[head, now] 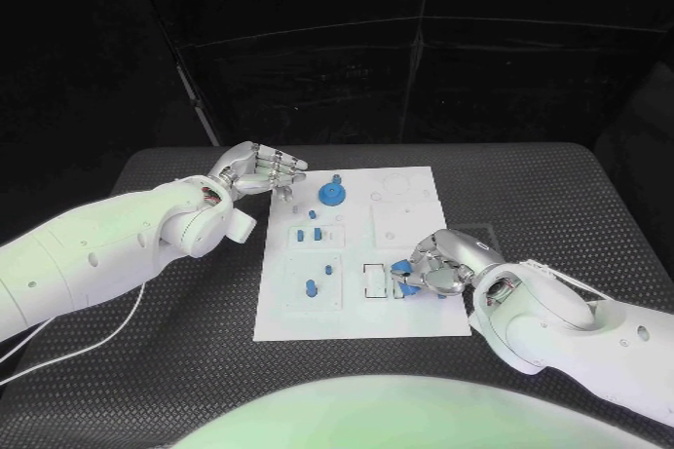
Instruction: Assemble the parts on the task board
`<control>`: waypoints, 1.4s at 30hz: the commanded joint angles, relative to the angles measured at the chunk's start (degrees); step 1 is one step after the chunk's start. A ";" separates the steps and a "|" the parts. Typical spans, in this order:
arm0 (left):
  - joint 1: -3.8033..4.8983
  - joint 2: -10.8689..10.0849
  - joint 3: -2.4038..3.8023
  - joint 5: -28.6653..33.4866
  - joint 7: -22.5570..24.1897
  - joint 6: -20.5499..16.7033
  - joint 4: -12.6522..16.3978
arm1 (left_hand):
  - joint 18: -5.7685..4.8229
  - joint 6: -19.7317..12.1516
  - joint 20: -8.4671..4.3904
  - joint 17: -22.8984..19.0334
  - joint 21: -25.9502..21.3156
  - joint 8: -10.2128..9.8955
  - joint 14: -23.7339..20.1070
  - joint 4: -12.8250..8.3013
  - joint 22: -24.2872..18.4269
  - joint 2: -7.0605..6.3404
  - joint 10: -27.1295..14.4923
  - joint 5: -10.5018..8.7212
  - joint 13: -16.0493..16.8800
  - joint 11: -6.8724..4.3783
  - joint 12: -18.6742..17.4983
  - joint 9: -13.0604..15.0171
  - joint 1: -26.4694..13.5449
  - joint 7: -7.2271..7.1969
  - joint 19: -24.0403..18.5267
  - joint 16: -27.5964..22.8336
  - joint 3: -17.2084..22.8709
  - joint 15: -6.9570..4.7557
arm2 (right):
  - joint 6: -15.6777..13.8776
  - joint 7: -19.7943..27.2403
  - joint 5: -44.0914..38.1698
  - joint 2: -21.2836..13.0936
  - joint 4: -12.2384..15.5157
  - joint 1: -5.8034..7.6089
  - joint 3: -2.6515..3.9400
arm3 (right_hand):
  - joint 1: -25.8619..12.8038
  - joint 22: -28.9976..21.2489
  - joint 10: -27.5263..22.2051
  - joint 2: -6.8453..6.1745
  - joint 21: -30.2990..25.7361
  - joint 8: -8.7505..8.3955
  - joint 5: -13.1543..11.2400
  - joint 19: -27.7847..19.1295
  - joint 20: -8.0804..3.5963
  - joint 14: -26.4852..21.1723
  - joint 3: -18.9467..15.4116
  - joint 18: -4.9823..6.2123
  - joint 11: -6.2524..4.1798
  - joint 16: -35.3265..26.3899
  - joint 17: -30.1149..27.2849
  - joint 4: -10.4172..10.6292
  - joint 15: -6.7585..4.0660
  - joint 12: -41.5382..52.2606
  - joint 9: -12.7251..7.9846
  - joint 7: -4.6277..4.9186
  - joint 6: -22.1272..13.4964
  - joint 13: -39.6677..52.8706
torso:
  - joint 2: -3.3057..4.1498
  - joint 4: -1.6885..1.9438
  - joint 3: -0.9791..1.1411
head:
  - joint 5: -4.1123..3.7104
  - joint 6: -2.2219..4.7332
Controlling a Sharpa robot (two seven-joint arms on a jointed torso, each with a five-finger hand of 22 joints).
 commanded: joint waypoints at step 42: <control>0.01 0.32 0.06 0.02 0.73 0.38 0.11 | 0.25 0.20 0.13 -0.09 -0.32 0.19 -0.49 0.03 -0.11 0.57 -0.30 -0.29 0.01 0.01 0.32 0.03 0.07 0.22 -0.18 -0.35 -0.17 0.06 | -0.89 -3.78 5.67 6.37 -3.06 0.11 0.03 | -16.17 4.57 -2.15 -5.82 -1.93 1.01 -26.78 -1.55 -0.03 3.49 -2.15 0.14 0.14 -1.95 1.75 0.87 -0.20 -5.85 4.45 -0.22 -0.87 -3.77 | 0.05 0.00 -0.04 | 0.67 0.00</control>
